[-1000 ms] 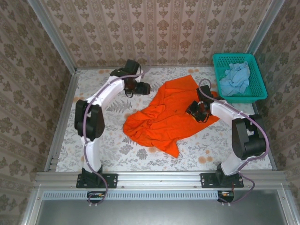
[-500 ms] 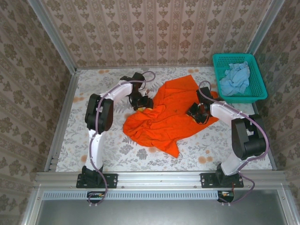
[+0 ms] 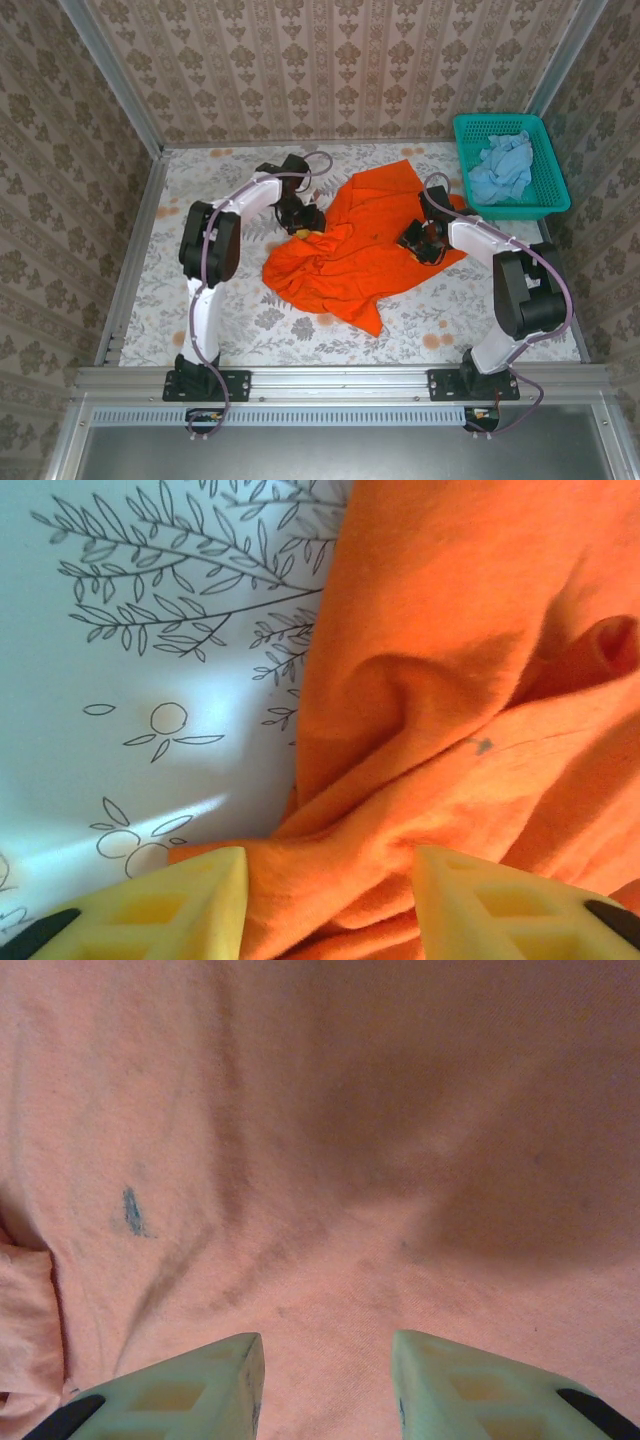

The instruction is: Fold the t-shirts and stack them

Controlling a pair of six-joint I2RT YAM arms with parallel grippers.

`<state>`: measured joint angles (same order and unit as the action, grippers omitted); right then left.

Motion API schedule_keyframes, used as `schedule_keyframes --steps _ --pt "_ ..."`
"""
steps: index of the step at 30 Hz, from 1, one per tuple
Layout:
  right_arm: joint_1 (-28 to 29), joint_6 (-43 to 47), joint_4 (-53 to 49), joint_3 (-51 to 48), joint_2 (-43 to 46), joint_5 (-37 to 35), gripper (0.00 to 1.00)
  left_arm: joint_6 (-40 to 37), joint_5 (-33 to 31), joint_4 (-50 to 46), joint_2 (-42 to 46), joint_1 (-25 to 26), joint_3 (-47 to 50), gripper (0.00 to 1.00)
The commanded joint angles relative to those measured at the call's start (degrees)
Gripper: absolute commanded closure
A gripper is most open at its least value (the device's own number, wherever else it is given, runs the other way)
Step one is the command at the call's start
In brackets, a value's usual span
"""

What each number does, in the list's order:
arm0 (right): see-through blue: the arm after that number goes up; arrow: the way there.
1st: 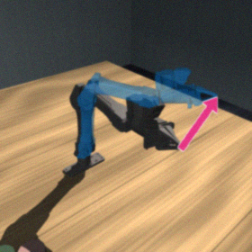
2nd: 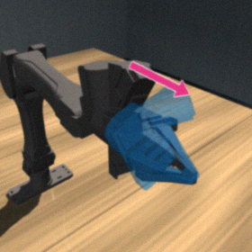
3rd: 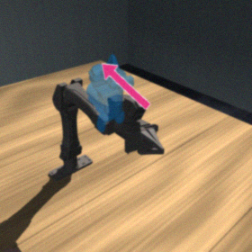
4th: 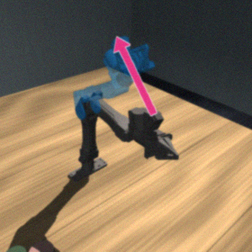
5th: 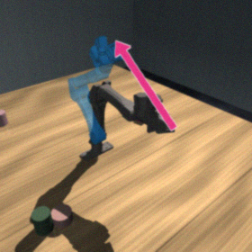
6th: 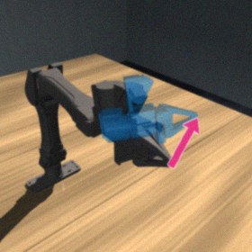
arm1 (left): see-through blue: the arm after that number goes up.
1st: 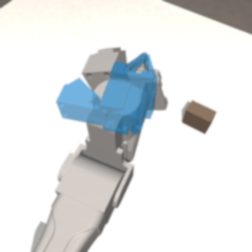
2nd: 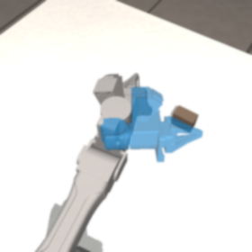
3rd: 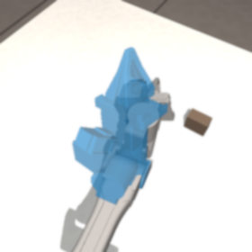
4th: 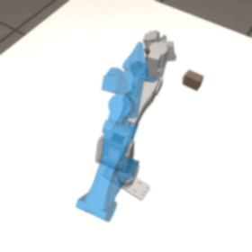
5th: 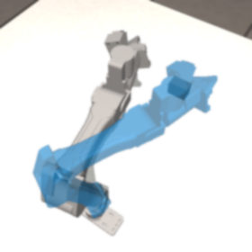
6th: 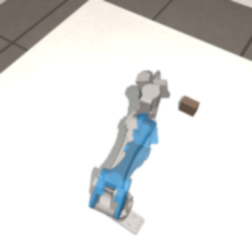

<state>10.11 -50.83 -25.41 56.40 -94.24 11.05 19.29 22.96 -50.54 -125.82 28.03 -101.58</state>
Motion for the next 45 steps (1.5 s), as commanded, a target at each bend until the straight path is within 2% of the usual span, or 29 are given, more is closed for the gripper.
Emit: schedule_keyframes --steps 1,9,10,13,17,18,25,30,34,39,45 --pt "-0.27 -0.32 0.66 -0.70 -0.77 0.83 0.60 -1.82 -0.69 1.04 4.04 0.80 1.03 0.52" --pt "-0.27 -0.40 1.02 -1.20 -1.13 0.94 0.60 -2.40 0.55 0.32 2.57 1.21 0.82 0.63" --pt "-0.27 -0.41 1.02 -1.21 -1.16 0.93 0.60 -2.64 0.05 -0.04 2.36 1.19 0.72 0.62" --pt "-0.27 -0.31 1.04 -1.16 -1.22 0.94 0.60 -3.63 -2.84 -1.27 2.02 1.41 0.40 0.45" --pt "-0.27 -0.25 1.04 -1.20 -1.24 1.08 0.60 -4.78 -6.72 -2.45 1.68 1.58 -0.02 0.40" --pt "-0.27 -0.32 1.05 -1.19 -1.28 1.04 0.60 -5.03 -6.60 -2.45 1.35 1.63 -0.18 0.41" --pt "-0.27 -0.19 0.97 -1.03 -1.39 1.26 0.60 -4.66 -4.03 -1.33 -0.09 1.85 -0.61 0.66" --pt "-0.36 0.03 0.62 -0.72 -1.44 1.34 0.61 -4.96 -3.89 -1.92 -1.01 1.94 -0.86 0.65" --pt "-0.35 0.03 0.66 -0.78 -1.48 1.41 0.62 -5.06 -3.93 -1.72 -1.01 1.94 -0.64 0.74" --pt "-0.35 0.12 0.76 -0.85 -1.61 1.64 0.64 -5.20 -4.28 -1.66 -0.70 2.03 -0.73 0.91" --pt "-0.47 0.13 0.96 -1.24 -1.72 1.35 0.66 -6.21 -8.15 -2.04 1.03 2.90 -1.56 0.98"
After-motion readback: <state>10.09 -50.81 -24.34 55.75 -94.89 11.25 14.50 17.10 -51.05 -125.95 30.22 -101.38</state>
